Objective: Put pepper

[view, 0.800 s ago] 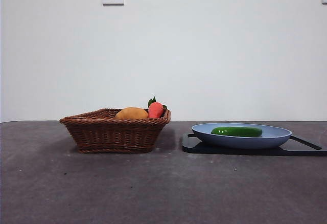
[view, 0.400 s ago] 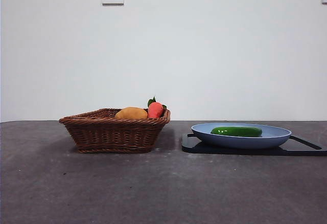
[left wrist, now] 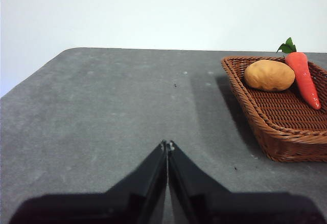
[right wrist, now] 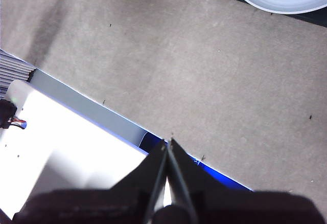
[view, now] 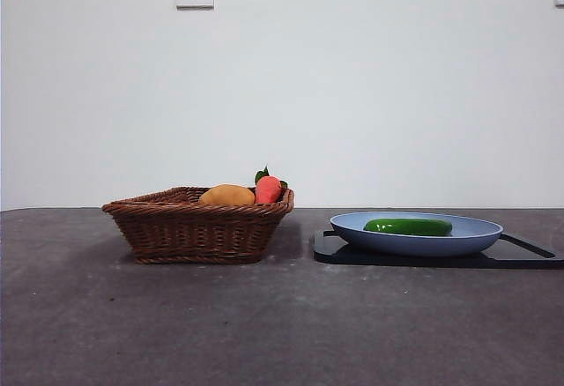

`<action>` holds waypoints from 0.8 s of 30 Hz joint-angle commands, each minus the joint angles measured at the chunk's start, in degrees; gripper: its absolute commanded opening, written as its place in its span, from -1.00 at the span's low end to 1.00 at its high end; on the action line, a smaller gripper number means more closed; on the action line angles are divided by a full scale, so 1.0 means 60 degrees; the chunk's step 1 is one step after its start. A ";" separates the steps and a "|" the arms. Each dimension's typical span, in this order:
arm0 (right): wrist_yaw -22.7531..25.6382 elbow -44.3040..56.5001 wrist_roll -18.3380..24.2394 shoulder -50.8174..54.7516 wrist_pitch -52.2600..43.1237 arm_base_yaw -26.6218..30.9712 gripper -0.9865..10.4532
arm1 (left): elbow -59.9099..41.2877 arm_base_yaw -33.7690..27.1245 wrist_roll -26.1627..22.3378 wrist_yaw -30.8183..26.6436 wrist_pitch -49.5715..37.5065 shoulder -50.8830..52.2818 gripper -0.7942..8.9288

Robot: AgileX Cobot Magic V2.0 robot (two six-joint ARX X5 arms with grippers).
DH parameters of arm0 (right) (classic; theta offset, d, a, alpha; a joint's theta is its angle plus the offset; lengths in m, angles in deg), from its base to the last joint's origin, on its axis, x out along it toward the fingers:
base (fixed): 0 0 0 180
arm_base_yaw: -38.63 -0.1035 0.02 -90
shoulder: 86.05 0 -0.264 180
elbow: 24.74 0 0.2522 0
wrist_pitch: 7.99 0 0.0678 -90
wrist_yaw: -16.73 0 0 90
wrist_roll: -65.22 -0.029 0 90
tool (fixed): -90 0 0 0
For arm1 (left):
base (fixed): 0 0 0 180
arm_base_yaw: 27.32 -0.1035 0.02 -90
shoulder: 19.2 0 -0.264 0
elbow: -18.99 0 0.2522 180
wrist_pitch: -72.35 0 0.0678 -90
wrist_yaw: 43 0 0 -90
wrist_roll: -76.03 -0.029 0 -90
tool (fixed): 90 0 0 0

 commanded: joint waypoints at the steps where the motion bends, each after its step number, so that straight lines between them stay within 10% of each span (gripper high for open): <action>1: 0.0004 -0.0160 -0.0015 -0.0058 -0.0040 -0.0025 -0.81 | -0.0098 -0.0029 0.0062 0.0000 -0.0106 0.0051 -0.82; 14: -0.0036 0.0455 0.0448 0.1894 -0.3858 0.1384 -0.81 | -0.0098 -0.0029 0.0062 0.0000 -0.0106 0.0051 -0.82; 24: 0.1719 0.5508 0.0175 0.5257 -0.9351 0.2441 -0.81 | -0.0098 -0.0029 0.0062 0.0000 -0.0106 0.0051 -0.82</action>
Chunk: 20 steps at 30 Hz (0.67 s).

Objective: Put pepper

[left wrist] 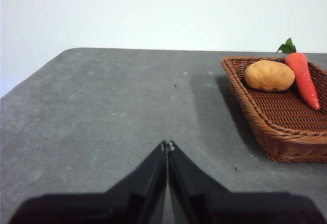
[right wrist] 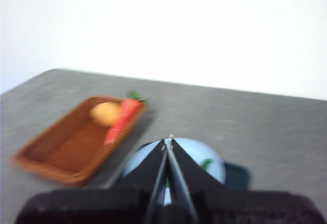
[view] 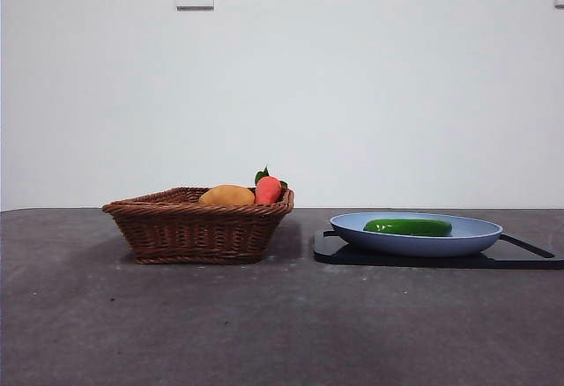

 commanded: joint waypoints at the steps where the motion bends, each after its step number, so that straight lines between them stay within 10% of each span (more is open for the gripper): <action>1: 0.0594 0.1563 -0.0375 0.0820 -0.1599 0.0007 -0.81 | -0.0098 -0.0029 0.0062 0.0000 -0.0106 0.0051 -0.82; 20: 0.1566 0.6812 -0.0896 0.3734 -0.3891 -0.0004 -0.81 | -0.0098 -0.0029 0.0062 0.0004 -0.0106 0.0051 -0.82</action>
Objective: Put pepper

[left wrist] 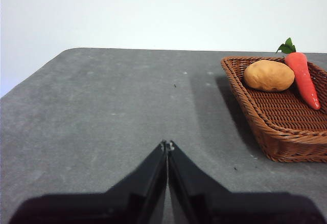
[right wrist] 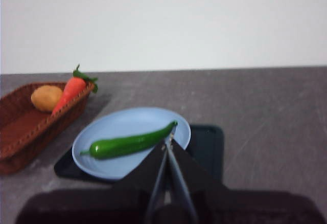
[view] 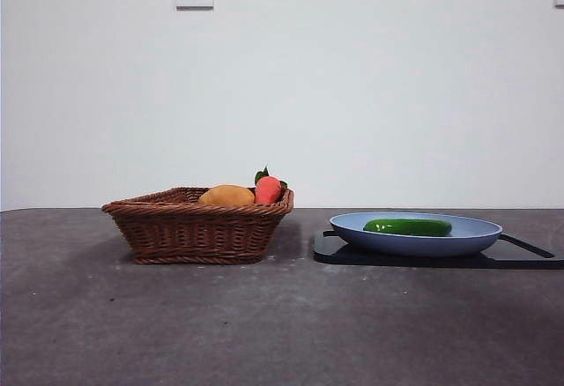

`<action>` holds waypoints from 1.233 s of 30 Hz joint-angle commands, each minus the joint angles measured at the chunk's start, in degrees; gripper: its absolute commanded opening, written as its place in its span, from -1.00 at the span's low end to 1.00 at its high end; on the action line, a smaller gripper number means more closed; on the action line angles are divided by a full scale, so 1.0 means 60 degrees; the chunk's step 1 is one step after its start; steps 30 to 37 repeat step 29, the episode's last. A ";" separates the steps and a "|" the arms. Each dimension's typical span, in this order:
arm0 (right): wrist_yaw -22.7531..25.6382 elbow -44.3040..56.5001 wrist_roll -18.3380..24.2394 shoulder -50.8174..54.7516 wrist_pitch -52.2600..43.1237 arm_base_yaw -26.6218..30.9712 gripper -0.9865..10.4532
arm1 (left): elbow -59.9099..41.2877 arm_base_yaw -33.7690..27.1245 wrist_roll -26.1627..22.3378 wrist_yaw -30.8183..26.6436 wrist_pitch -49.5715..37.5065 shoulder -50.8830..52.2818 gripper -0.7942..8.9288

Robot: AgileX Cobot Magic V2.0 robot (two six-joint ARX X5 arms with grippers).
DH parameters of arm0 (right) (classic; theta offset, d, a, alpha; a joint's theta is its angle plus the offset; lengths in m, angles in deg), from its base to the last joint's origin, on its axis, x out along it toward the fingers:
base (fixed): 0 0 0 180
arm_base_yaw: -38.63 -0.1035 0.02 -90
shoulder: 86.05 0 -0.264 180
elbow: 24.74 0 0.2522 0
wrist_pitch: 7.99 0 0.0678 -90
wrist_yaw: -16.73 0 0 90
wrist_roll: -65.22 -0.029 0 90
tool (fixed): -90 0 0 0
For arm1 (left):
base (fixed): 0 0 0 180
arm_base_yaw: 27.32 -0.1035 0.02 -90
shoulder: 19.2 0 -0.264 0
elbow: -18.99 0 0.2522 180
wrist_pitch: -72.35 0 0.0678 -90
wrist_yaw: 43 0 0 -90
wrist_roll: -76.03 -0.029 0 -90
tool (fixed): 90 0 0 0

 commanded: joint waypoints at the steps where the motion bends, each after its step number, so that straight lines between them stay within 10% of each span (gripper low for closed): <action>1: 0.0036 0.0331 -0.0142 0.0230 -0.0120 0.0000 -0.81 | -0.0098 -0.0029 0.0062 0.0000 -0.0106 0.0051 -0.82; 37: 0.0036 0.0812 -0.0310 0.0382 0.0328 -0.0015 -0.81 | -0.0098 -0.0029 0.0062 0.0004 -0.0102 0.0051 -0.82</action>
